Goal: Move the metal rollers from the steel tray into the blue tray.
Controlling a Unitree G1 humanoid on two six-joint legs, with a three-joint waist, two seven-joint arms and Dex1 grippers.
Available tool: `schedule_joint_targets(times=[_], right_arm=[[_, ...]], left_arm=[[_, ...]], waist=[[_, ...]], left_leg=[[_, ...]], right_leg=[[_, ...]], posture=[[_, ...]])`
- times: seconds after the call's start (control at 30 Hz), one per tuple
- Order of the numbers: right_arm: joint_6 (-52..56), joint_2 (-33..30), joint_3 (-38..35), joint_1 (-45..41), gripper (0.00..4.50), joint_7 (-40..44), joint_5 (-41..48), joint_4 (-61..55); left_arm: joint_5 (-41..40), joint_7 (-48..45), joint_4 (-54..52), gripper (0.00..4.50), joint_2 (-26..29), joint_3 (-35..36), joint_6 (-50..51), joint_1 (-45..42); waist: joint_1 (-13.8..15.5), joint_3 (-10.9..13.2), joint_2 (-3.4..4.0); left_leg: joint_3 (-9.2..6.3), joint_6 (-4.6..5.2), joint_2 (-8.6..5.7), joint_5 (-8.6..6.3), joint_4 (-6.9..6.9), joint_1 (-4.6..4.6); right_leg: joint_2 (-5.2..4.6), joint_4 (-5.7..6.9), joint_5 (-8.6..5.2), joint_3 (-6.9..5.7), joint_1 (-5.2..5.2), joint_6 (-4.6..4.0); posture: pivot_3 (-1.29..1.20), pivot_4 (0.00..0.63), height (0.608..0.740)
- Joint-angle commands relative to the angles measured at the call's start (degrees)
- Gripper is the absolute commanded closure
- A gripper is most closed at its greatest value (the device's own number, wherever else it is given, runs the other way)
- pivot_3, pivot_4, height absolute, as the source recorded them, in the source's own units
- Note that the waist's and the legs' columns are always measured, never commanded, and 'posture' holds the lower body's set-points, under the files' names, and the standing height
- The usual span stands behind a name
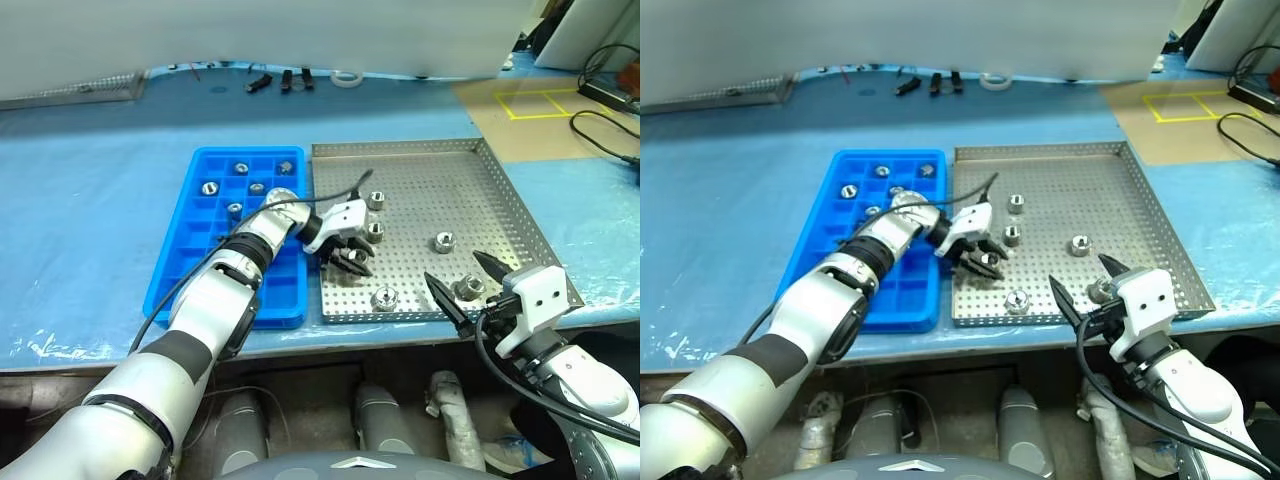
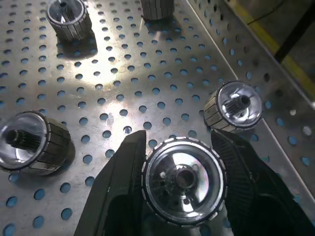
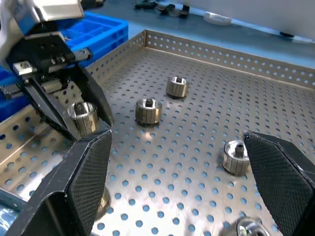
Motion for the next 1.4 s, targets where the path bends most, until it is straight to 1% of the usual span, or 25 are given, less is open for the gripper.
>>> schedule_joint_targets(times=[0.03,0.17,0.27,0.33,0.4,0.5,0.6,0.7,0.83,0.97,1.03,1.1,1.23,1.4], right_arm=[[0.69,-1.52,-1.26,-2.24,0.0,1.31,1.81,-0.12],[2.35,-4.27,-0.28,-7.93,0.0,3.84,3.94,1.6],[3.73,-6.63,3.04,-14.71,0.0,7.06,5.19,4.34],[4.23,-7.85,6.09,-20.52,0.0,9.97,5.82,7.38],[3.95,-8.87,9.1,-26.13,0.0,13.43,5.85,11.41],[2.27,-9.16,13.63,-32.98,0.0,18.69,4.89,18.12],[0.22,-7.98,17.61,-38.93,0.0,23.04,4.2,23.93],[-1.34,-6.58,19.82,-42.83,0.0,25.7,3.85,27.93],[-3.45,-4.67,22.5,-47.13,0.0,28.79,2.75,32.76],[-4.23,-4.15,23.12,-48.44,0.0,30.58,2.25,34.44],[-4.3,-4.16,23.08,-48.49,0.0,31.12,2.21,34.71],[-4.38,-4.09,23.15,-48.24,0.0,31.37,2.09,34.7],[-4.04,-3.72,23.29,-47.53,0.0,31.02,1.85,33.86],[-2.96,-3.51,22.94,-46.62,0.0,30.05,1.88,32.2]], left_arm=[[-4.99,-4.33,-7.88,2.79,2.15,3.11,2.58,0.35],[-8.62,-5.99,-20.51,2.79,7.1,4.36,8.34,4.96],[-7.29,-2.6,-31.59,2.79,12.43,3.51,10.83,10.97],[-9.22,-0.64,-39.76,2.79,15.59,5.07,15.94,15.2],[-10.56,2.54,-46.17,2.79,18.47,6.84,20.81,18.97],[-11.56,8.77,-53.06,2.79,21.69,9.83,24.97,24.42],[-11.84,15.69,-58.77,2.79,23.53,12.57,28.11,29.58],[-13.29,20.77,-64.26,2.79,24.02,14.52,31.75,33.51],[-12.45,28.68,-67.91,2.79,24.22,16.09,32.97,38.63],[-13.93,31.44,-71.54,2.79,24.61,16.1,35.37,41.78],[-13.62,33.39,-71.75,2.79,25.01,16.32,35.58,42.59],[-12.54,36.34,-70.64,2.79,24.88,16.43,34.72,42.27],[-10.65,43.65,-65.43,2.79,22.76,16.09,31.47,38.61],[-9.66,47.21,-59.37,2.79,21.15,14.53,29.14,34.28]], waist=[[0.34,0.0,0.0],[0.83,0.0,0.01],[1.45,0.0,0.02],[2.43,0.0,0.04],[3.44,0.01,0.05],[5.66,0.01,0.06],[7.81,0.01,0.06],[9.67,0.01,0.07],[11.64,0.02,0.06],[12.87,0.02,0.06],[13.17,0.02,0.05],[13.39,0.02,0.06],[13.8,0.02,0.05],[13.92,0.02,0.04]], left_leg=[[0.0,0.01,-0.01,0.0,0.0,-0.01],[0.01,0.04,-0.01,-0.02,0.01,0.03],[0.02,0.04,0.04,-0.01,0.01,0.1],[-0.03,0.02,0.12,0.0,-0.03,0.1],[-0.03,-0.01,0.17,0.02,-0.01,0.09],[-0.03,-0.03,0.16,0.04,0.02,0.06],[-0.04,-0.05,0.17,0.05,0.0,0.04],[-0.06,-0.09,0.22,0.07,-0.01,-0.01],[-0.14,-0.18,0.25,0.13,0.0,-0.09],[-0.19,-0.26,0.3,0.17,-0.01,-0.1],[-0.2,-0.27,0.29,0.17,-0.01,-0.1],[-0.22,-0.3,0.31,0.19,-0.01,-0.1],[-0.27,-0.42,0.37,0.26,-0.03,-0.09],[-0.31,-0.47,0.34,0.3,-0.02,-0.11]], right_leg=[[-0.01,0.0,0.0,0.0,0.0,0.0],[-0.03,0.01,0.01,0.01,0.04,-0.03],[0.02,0.1,0.02,0.02,0.03,-0.05],[0.05,0.15,0.03,-0.08,0.04,-0.07],[0.08,0.17,0.04,-0.09,0.05,-0.09],[0.05,0.18,0.04,-0.13,0.07,-0.1],[0.03,0.19,0.03,-0.21,0.09,-0.12],[0.05,0.19,0.02,-0.26,0.04,-0.13],[0.05,0.25,0.02,-0.37,0.02,-0.14],[0.05,0.27,0.02,-0.4,0.02,-0.13],[0.05,0.27,0.02,-0.41,0.02,-0.13],[0.06,0.28,0.02,-0.41,0.02,-0.13],[0.11,0.36,0.03,-0.4,-0.03,-0.13],[0.14,0.4,0.03,-0.39,-0.06,-0.13]], posture=[[-0.47,0.15,0.74],[-0.38,0.15,0.74],[-0.3,0.15,0.74],[-0.23,0.15,0.74],[-0.15,0.15,0.74],[-0.01,0.15,0.74],[0.08,0.15,0.74],[0.17,0.15,0.74],[0.22,0.15,0.74],[0.25,0.15,0.74],[0.25,0.15,0.74],[0.25,0.15,0.74],[0.25,0.15,0.74],[0.23,0.15,0.74]])
